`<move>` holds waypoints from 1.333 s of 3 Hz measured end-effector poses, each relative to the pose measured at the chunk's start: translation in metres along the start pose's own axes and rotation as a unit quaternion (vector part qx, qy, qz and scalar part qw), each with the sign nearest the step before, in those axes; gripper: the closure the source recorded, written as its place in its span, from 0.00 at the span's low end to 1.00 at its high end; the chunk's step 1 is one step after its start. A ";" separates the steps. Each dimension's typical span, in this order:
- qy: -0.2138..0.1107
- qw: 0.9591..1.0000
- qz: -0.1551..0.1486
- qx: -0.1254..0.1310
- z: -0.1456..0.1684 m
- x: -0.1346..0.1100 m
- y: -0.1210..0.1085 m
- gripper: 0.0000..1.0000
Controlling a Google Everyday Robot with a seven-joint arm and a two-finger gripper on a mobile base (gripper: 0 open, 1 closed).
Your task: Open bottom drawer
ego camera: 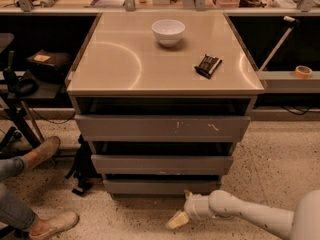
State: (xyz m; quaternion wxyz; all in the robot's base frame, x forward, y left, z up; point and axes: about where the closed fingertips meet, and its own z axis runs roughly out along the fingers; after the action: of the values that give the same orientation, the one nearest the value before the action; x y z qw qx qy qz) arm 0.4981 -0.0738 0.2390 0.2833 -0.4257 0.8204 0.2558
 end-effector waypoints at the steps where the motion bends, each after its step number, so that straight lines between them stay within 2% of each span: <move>1: -0.035 0.996 -0.027 0.077 -0.033 -0.028 -0.015 0.00; 2: -0.047 0.992 -0.026 0.111 -0.035 -0.033 -0.029 0.00; 3: -0.042 0.988 -0.034 0.143 -0.031 -0.038 -0.048 0.00; 4: -0.053 0.982 -0.041 0.176 -0.031 -0.048 -0.064 0.00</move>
Offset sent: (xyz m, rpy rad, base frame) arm 0.0148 -0.0106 0.0315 -0.0211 -0.1203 -0.0576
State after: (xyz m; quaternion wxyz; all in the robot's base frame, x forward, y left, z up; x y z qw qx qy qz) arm 0.5670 -0.1000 0.2824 0.4075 -0.3882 0.8181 0.1180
